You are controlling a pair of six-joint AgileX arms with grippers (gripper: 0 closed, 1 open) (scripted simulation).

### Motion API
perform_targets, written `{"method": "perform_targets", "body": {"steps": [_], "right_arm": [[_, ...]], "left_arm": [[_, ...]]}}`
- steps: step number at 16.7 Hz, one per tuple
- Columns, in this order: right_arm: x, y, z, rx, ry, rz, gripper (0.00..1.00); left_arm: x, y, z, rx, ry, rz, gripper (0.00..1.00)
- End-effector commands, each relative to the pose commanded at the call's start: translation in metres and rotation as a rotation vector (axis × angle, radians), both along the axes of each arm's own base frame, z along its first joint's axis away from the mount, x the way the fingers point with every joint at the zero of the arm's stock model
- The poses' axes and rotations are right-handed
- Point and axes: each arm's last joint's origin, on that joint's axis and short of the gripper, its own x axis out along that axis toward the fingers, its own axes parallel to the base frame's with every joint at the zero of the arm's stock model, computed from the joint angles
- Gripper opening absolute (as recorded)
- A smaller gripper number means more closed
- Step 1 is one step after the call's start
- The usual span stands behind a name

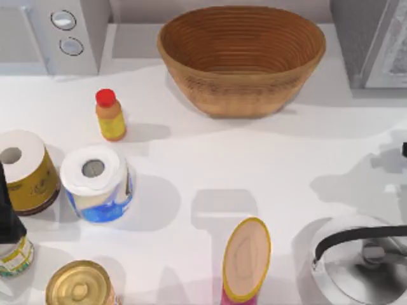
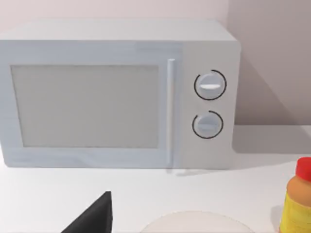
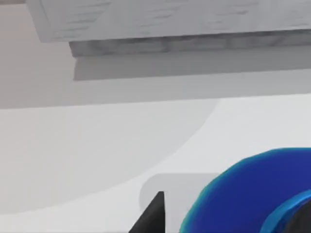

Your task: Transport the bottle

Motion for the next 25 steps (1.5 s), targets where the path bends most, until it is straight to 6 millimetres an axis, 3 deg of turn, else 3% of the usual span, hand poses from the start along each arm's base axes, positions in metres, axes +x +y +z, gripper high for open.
{"method": "perform_targets", "body": {"steps": [3, 9, 22, 25], "right_arm": [[0.011, 0.001, -0.015, 0.001, 0.001, 0.002, 0.0], [0.016, 0.001, -0.018, -0.002, -0.015, 0.002, 0.0], [0.016, 0.001, -0.018, -0.002, -0.015, 0.002, 0.98], [0.016, 0.001, -0.018, -0.002, -0.015, 0.002, 1.0]], "left_arm": [[0.0, 0.0, 0.0, 0.0, 0.0, 0.0, 1.0], [0.0, 0.0, 0.0, 0.0, 0.0, 0.0, 1.0], [0.0, 0.0, 0.0, 0.0, 0.0, 0.0, 1.0], [0.0, 0.0, 0.0, 0.0, 0.0, 0.0, 1.0]]}}
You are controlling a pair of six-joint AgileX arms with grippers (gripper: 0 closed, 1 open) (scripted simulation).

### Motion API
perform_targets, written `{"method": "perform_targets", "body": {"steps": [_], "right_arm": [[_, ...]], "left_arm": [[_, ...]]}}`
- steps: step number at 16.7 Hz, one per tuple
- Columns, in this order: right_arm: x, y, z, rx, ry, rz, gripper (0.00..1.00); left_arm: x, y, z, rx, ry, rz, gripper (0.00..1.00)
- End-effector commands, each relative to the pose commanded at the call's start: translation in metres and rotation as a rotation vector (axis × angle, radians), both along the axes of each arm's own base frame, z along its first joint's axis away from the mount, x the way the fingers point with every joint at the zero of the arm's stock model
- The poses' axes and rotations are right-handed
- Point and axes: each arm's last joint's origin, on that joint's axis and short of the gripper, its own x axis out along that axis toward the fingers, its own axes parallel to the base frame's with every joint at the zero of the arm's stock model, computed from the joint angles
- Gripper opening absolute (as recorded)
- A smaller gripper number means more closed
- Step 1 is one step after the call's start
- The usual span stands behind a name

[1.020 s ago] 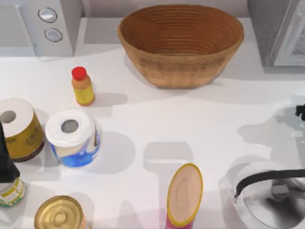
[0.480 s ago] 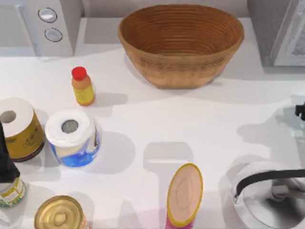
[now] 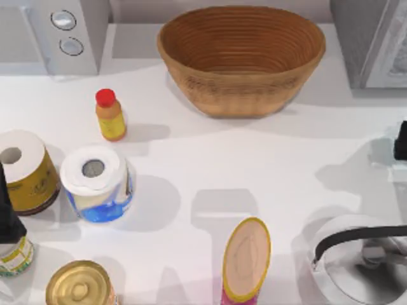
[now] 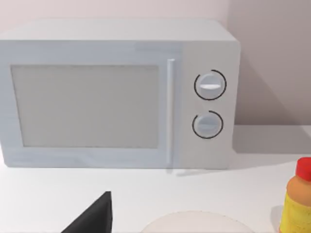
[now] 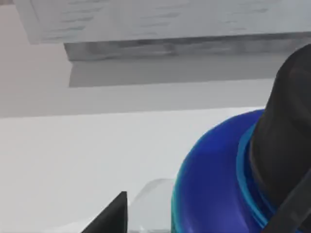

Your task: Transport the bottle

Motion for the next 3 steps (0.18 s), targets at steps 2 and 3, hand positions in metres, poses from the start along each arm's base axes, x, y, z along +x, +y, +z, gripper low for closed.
{"method": "perform_targets", "body": {"steps": [2, 3], "right_arm": [[0.0, 0.0, 0.0, 0.0, 0.0, 0.0, 1.0], [0.0, 0.0, 0.0, 0.0, 0.0, 0.0, 1.0]], "left_arm": [[0.0, 0.0, 0.0, 0.0, 0.0, 0.0, 1.0], [0.0, 0.0, 0.0, 0.0, 0.0, 0.0, 1.0]]}}
